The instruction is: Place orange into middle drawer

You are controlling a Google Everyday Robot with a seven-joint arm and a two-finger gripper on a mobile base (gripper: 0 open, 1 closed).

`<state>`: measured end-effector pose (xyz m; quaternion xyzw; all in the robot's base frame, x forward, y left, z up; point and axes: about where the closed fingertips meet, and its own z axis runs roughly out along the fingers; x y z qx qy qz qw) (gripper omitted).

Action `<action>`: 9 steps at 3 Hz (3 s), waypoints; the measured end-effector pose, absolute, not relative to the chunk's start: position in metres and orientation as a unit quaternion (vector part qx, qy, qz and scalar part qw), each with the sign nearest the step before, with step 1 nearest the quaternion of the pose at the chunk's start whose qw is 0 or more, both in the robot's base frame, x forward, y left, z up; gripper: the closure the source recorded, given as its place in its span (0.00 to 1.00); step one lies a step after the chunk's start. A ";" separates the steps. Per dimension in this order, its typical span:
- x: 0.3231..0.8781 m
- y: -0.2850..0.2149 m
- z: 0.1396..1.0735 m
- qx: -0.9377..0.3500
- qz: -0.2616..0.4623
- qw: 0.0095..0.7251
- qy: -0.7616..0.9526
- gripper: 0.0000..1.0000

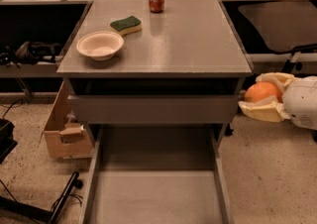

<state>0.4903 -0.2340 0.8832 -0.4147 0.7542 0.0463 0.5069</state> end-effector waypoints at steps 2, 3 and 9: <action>0.488 -0.184 0.739 -0.404 0.125 0.454 0.784 1.00; 0.495 -0.155 0.662 -0.399 0.163 0.432 0.792 1.00; 0.539 -0.034 0.439 -0.447 0.257 0.346 0.784 1.00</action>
Offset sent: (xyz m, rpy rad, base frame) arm -0.0011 0.0818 -0.2577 0.1600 0.3065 0.0659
